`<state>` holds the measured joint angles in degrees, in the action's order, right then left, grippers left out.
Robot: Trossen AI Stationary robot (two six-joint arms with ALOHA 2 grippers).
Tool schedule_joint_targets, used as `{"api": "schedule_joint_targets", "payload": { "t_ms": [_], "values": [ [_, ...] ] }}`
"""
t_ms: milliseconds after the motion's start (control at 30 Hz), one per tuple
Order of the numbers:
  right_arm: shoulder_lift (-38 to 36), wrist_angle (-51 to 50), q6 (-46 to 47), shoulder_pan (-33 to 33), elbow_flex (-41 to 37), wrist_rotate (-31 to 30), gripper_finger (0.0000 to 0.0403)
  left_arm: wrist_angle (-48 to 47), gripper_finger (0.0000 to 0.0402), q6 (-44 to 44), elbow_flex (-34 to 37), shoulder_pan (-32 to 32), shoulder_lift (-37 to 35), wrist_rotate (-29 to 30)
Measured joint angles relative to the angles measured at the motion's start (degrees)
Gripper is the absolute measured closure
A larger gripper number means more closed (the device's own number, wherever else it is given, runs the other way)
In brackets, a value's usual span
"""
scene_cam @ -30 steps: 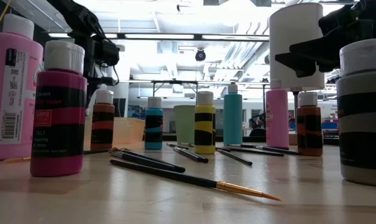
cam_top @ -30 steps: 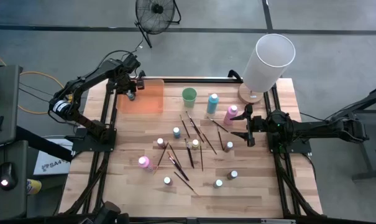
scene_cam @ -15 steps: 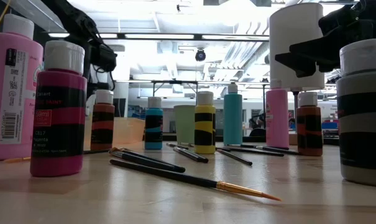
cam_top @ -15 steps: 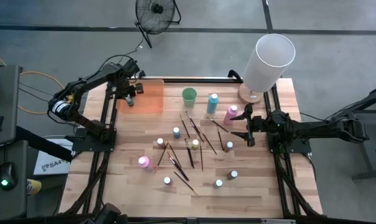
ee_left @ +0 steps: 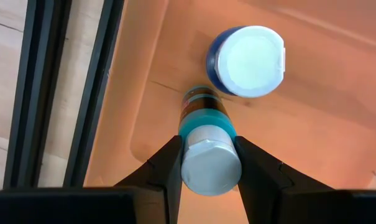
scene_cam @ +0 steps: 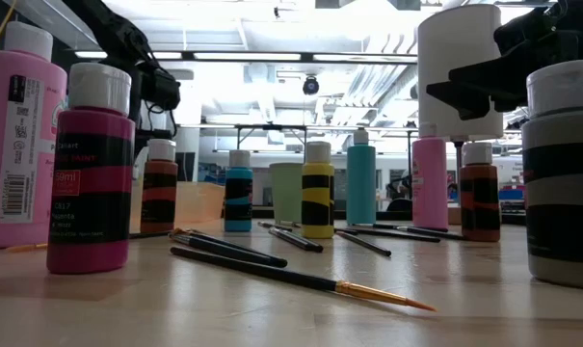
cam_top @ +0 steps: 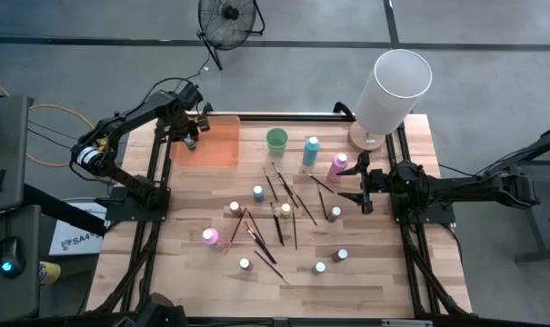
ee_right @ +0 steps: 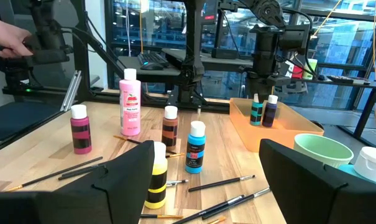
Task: Pick & Place Paint Supplies
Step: Put the light blue paint bottle into the orange bin, then put the pink paint bottle into the orange bin
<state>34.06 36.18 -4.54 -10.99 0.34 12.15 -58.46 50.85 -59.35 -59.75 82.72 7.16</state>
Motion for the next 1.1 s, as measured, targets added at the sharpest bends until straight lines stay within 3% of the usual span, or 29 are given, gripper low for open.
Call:
{"api": "schedule_joint_targets", "payload": {
  "t_ms": [400,900,1100],
  "values": [
    [0.0,0.0,0.0,0.0,0.0,0.0,0.0117,-0.5,0.0185,-0.1,0.0,0.0,0.2,0.7],
    [0.0,0.0,0.0,0.0,0.0,0.0,0.0117,0.1,0.0176,-1.7,0.1,0.1,-6.4,1.2],
    [0.0,0.0,0.0,0.0,0.0,0.0,0.0117,2.0,0.0176,-11.6,0.1,3.9,-11.2,-9.2]
  ]
}}
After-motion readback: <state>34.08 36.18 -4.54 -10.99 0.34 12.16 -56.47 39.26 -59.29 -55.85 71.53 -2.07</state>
